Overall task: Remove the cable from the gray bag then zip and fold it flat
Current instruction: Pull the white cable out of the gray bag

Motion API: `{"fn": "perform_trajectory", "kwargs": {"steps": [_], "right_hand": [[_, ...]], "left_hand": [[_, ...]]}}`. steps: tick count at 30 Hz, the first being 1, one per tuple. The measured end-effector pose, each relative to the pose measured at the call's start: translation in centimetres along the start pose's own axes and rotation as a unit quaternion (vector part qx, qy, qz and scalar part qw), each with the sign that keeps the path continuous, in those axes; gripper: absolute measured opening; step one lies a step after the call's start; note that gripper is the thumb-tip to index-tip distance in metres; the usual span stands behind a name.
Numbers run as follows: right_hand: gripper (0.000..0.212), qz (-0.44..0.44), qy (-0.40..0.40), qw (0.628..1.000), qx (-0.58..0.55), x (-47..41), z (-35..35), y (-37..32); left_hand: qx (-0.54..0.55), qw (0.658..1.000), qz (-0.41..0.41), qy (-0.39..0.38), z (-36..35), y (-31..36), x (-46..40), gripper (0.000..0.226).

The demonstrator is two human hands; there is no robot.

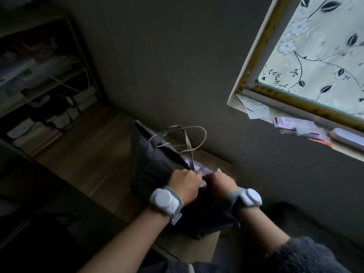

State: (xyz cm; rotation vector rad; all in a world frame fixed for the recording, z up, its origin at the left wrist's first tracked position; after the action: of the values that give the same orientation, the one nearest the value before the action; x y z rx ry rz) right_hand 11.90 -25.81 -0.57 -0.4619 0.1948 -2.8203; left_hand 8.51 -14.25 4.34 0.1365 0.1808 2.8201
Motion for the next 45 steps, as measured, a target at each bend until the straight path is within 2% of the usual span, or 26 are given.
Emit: {"fn": "perform_trajectory", "kwargs": {"steps": [3, 7, 10, 12, 14, 16, 17, 18, 20, 21, 22, 23, 24, 26, 28, 29, 31, 34, 35, 37, 39, 40, 42, 44, 45], "right_hand": [[0.018, -0.028, 0.081, 0.996, -0.007, 0.3, -0.9, 2.3], [0.020, 0.008, 0.192, 0.981, 0.032, -0.2, 1.8, 2.0], [0.023, 0.002, 0.246, 0.968, 0.042, -0.6, 3.8, 1.6], [0.023, -0.012, 0.240, 0.970, 0.033, -0.6, 3.5, 1.3], [0.023, -0.014, 0.213, 0.977, 0.028, -0.2, 2.2, 0.6], [0.024, -0.010, 0.204, 0.979, 0.029, 0.2, 1.4, 0.5], [0.023, -0.011, 0.207, 0.978, 0.030, 0.5, 1.3, 0.6], [0.023, -0.010, 0.211, 0.977, 0.031, 0.5, 1.3, 0.7], [0.024, -0.008, 0.205, 0.978, 0.036, 0.6, 1.3, 0.6], [0.025, -0.006, 0.198, 0.979, 0.040, 0.5, 1.2, 0.3], [0.025, -0.006, 0.193, 0.980, 0.041, 0.6, 1.0, 0.2], [0.026, -0.007, 0.193, 0.980, 0.040, 0.7, 1.0, 0.0], [0.026, -0.009, 0.197, 0.980, 0.040, 0.9, 1.0, 0.1], [0.026, -0.017, 0.206, 0.977, 0.042, 1.1, 1.2, 0.2], [0.026, -0.021, 0.212, 0.976, 0.039, 1.2, 1.5, 0.4], [0.026, -0.026, 0.211, 0.976, 0.038, 1.3, 1.6, 0.4], [0.025, -0.040, 0.212, 0.975, 0.043, 1.4, 1.9, 0.2], [0.028, -0.047, 0.262, 0.963, 0.046, 1.7, 2.7, -1.4], [0.034, -0.005, 0.285, 0.958, 0.037, 2.0, 2.8, -3.2], [0.042, 0.147, 0.324, 0.934, 0.007, 2.9, 2.7, -7.9], [0.049, 0.253, 0.271, 0.928, 0.032, 3.4, 0.8, -11.6], [0.054, 0.262, 0.222, 0.936, 0.073, 3.1, -0.3, -12.3], [0.049, 0.240, 0.147, 0.949, 0.140, 2.4, -1.9, -11.6], [0.036, 0.218, 0.130, 0.957, 0.142, 1.9, -1.9, -10.9], [0.032, 0.214, 0.128, 0.961, 0.119, 1.9, -1.6, -10.7]], "left_hand": [[0.020, 0.999, -0.005, 0.035, -2.2, 0.9, 1.4, 0.028], [0.024, 0.997, 0.068, -0.016, -5.9, -1.4, 5.0, 0.021], [0.071, 0.980, 0.121, -0.140, -10.4, -3.4, 7.0, 0.042], [0.113, 0.947, 0.163, -0.255, -13.2, -5.1, 8.9, 0.062], [0.116, 0.919, 0.163, -0.339, -14.6, -6.1, 10.7, 0.079], [0.099, 0.919, 0.126, -0.360, -13.6, -5.3, 11.3, 0.082], [0.109, 0.934, 0.108, -0.324, -12.2, -4.3, 10.7, 0.074], [0.131, 0.954, 0.098, -0.250, -9.9, -3.4, 9.4, 0.059], [0.161, 0.982, 0.096, -0.012, -3.6, -2.6, 6.7, 0.039], [0.162, 0.977, 0.086, 0.109, -0.4, -2.7, 5.7, 0.033], [0.152, 0.965, 0.069, 0.202, 2.0, -3.0, 5.0, 0.029], [0.125, 0.957, 0.055, 0.256, 3.6, -3.5, 4.5, 0.034], [0.078, 0.959, 0.058, 0.265, 4.2, -4.4, 3.9, 0.049], [-0.014, 0.978, 0.110, 0.175, 3.3, -6.9, 3.1, 0.075], [-0.050, 0.984, 0.161, 0.065, 1.0, -9.1, 3.8, 0.069], [-0.046, 0.984, 0.167, 0.041, -0.1, -9.6, 4.6, 0.060], [-0.012, 0.988, 0.153, 0.038, -1.8, -9.7, 6.5, 0.046], [0.056, 0.990, 0.120, 0.055, -3.5, -8.5, 8.4, 0.033], [0.067, 0.990, 0.109, 0.066, -3.7, -8.0, 8.8, 0.029], [0.059, 0.987, 0.097, 0.117, -3.2, -7.3, 8.8, 0.021], [0.027, 0.986, 0.115, 0.119, -3.3, -7.8, 9.1, 0.020], [0.012, 0.988, 0.134, 0.075, -4.2, -8.4, 9.4, 0.020], [0.016, 0.979, 0.183, -0.092, -7.6, -10.3, 11.2, 0.020], [0.016, 0.934, 0.222, -0.280, -10.6, -12.0, 14.2, 0.026], [0.013, 0.919, 0.225, -0.325, -11.1, -12.2, 14.8, 0.029]]}}
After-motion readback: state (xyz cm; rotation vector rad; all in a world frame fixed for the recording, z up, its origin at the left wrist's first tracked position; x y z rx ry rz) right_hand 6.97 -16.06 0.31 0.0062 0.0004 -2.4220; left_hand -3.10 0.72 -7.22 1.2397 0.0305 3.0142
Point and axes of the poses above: each hand's wrist, its own x-axis away from the middle knuckle, its own z-axis out of the back of the hand, y = z × x, the point moved 6 cm from there along -x, towards the middle knuckle, and after that the axes turned 6 degrees about y, right-handed, at the moved point
